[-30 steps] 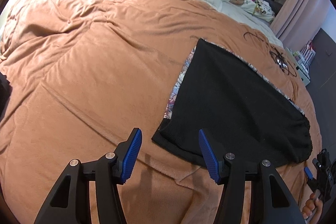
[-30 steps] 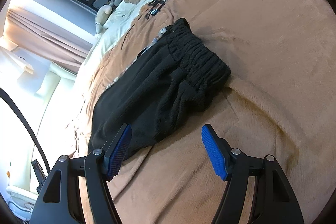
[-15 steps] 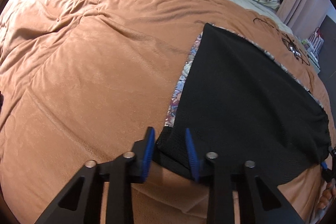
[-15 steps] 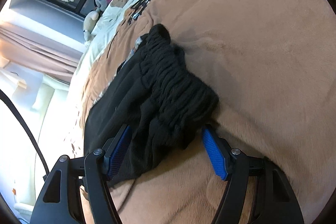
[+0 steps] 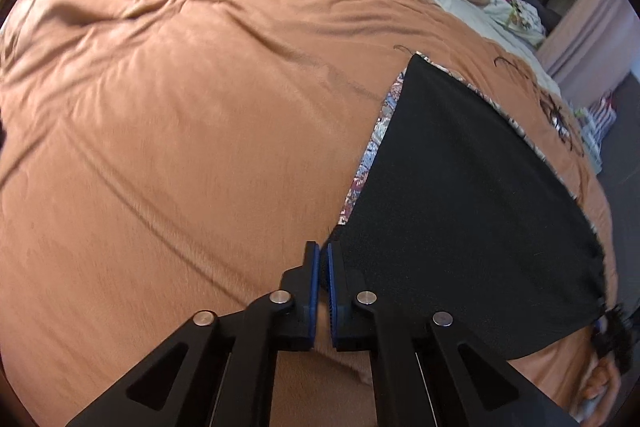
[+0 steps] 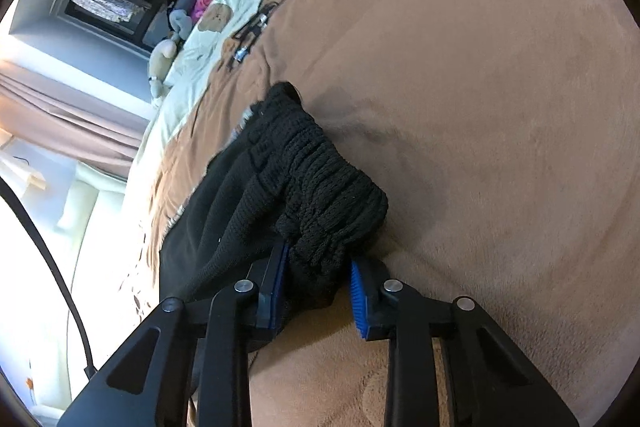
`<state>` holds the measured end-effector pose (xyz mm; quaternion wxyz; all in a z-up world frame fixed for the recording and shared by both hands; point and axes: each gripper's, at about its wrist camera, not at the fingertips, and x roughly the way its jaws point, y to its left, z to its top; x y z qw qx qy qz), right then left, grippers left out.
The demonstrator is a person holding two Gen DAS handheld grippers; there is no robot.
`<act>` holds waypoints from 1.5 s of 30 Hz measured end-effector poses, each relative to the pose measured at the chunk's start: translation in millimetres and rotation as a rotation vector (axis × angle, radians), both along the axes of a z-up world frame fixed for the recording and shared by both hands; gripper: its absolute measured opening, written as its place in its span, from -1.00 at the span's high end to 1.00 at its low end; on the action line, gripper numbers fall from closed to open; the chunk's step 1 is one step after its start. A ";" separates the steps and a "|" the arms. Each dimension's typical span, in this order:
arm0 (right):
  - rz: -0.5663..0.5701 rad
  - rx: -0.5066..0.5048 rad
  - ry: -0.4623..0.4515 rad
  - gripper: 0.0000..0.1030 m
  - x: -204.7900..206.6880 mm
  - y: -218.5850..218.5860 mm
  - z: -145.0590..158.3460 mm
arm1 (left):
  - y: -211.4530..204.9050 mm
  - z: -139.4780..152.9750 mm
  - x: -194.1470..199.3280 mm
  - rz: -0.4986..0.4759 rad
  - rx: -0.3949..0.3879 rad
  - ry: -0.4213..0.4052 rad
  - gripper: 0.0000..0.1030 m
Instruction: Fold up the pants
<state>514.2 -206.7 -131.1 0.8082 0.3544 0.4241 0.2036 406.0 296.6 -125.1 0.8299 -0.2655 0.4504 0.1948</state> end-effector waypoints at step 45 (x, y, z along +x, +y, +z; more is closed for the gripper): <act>0.063 0.115 -0.066 0.69 -2.6 -13.2 -4.5 | 7.5 -1.1 -7.6 0.058 -0.240 -0.215 0.79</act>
